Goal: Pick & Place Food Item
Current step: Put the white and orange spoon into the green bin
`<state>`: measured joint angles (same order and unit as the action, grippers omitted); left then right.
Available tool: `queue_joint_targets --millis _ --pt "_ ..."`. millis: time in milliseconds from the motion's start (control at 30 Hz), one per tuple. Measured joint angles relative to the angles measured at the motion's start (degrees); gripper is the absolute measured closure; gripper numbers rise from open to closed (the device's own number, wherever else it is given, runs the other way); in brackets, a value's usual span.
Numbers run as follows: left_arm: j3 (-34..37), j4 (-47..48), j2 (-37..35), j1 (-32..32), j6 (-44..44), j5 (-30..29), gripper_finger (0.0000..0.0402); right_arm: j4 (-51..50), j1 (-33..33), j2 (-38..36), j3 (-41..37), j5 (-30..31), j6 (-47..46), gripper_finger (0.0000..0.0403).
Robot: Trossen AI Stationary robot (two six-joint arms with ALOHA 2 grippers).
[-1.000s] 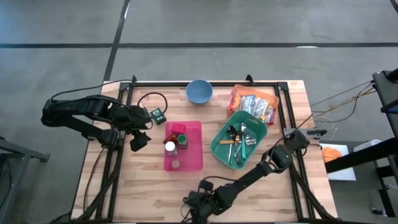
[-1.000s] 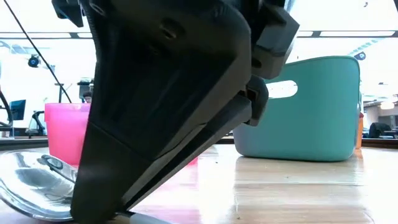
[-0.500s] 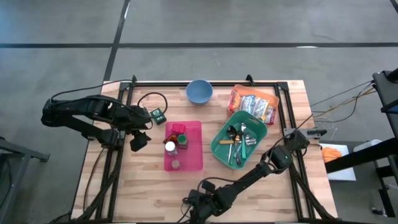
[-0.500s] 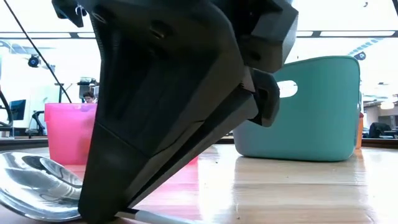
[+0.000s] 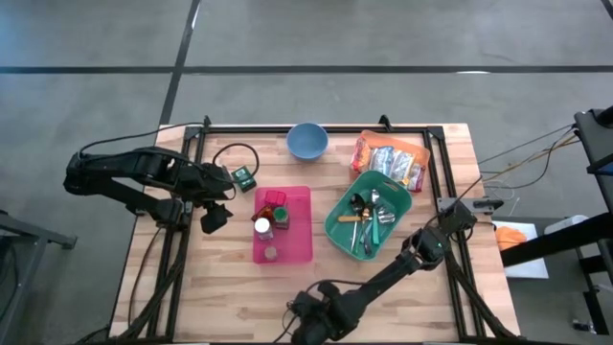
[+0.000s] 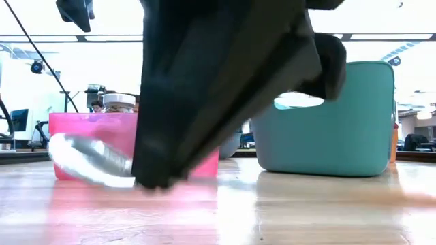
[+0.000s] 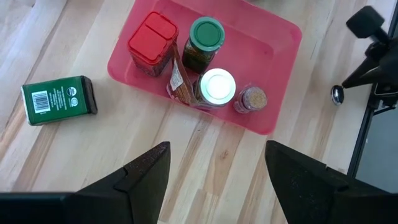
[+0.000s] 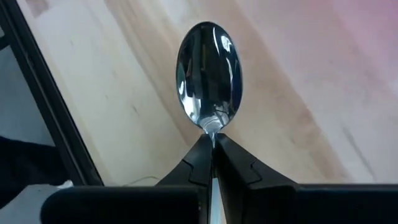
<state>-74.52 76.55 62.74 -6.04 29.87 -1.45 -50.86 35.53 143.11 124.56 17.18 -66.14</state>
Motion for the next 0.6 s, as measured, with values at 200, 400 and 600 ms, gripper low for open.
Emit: queue_joint_targets --millis 200,400,600 --pt "0.00 0.00 0.00 0.00 -0.02 0.00 0.0139 -5.19 -0.11 -0.02 4.32 0.77 -4.05 0.0395" --pt "0.02 0.00 0.00 0.00 -0.02 0.00 0.0139 -7.61 -0.11 -0.22 8.85 2.62 -9.63 0.0395" --pt "0.00 0.00 0.00 0.01 -1.14 0.00 0.0139 -8.08 -0.13 -1.99 10.11 4.89 -15.26 0.0395"
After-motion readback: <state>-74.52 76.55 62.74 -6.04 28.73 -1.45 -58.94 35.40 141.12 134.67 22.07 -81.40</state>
